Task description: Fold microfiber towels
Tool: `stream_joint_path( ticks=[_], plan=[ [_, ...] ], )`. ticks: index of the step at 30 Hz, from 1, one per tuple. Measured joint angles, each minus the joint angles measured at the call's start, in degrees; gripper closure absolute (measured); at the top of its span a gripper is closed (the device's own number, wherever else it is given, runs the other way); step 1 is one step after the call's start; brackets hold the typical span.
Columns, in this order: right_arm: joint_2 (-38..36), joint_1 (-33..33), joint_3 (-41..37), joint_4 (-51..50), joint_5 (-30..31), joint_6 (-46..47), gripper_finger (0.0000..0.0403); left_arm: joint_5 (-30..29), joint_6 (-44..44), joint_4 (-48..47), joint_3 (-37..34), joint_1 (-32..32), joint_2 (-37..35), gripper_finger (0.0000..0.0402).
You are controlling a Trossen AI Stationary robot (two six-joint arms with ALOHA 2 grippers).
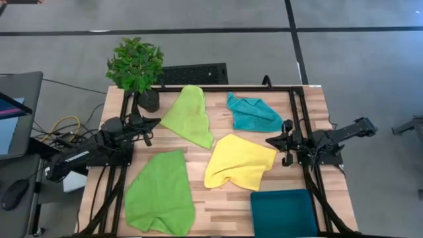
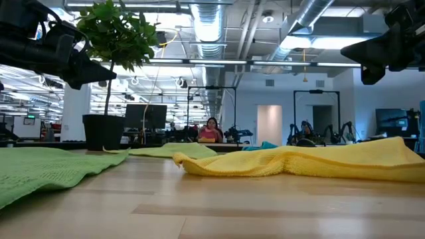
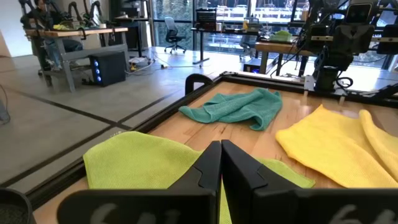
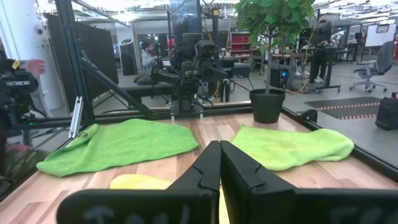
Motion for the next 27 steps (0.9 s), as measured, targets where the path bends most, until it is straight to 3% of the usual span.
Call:
stream_joint_path(
  ticks=[21,27],
  plan=[
    [0.0,0.0,0.0,0.5,0.0,0.6,0.037,0.0,0.0,0.0,0.0,0.0,0.0,0.0401],
    [0.0,0.2,0.0,14.1,-0.8,-9.5,0.037,0.0,0.0,0.0,0.0,0.0,0.0,0.0401]
  ],
)
